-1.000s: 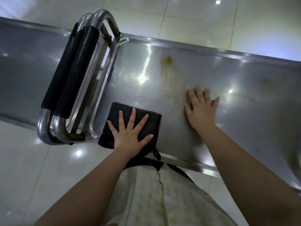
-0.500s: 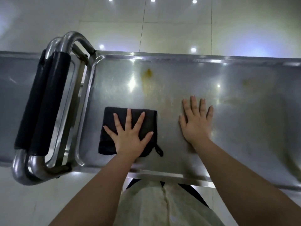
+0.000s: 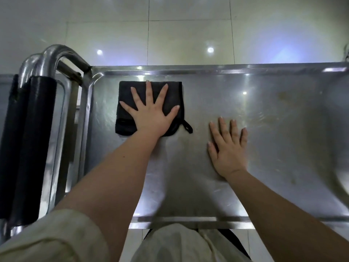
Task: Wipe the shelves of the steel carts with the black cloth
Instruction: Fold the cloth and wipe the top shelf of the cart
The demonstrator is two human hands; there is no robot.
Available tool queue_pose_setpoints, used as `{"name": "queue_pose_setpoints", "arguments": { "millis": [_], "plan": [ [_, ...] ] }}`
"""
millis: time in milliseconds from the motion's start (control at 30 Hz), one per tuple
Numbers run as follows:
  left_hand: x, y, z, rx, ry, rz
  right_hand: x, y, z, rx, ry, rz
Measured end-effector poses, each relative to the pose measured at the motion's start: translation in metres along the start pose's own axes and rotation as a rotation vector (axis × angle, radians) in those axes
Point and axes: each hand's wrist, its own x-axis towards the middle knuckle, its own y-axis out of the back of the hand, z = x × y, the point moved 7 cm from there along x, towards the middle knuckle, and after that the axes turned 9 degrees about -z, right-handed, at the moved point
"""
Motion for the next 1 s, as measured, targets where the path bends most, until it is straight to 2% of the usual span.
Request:
{"name": "queue_pose_setpoints", "arguments": {
  "millis": [200,467,667,900,1000],
  "plan": [
    [0.02,0.011,0.005,0.002,-0.034,-0.008,0.002,0.001,-0.001,0.001,-0.013,-0.002],
    [0.006,0.007,0.006,0.007,-0.073,-0.024,0.004,0.002,-0.001,-0.038,-0.033,-0.059],
    [-0.099,-0.039,0.006,0.086,-0.156,-0.051,0.005,0.007,-0.002,0.003,-0.003,-0.104],
    [-0.227,-0.099,0.042,0.035,-0.079,-0.067,0.0,0.009,0.002,0.016,0.084,-0.127],
    [-0.258,-0.11,0.045,0.019,-0.004,-0.125,-0.008,0.015,0.006,0.103,0.191,-0.182]
  ]
}}
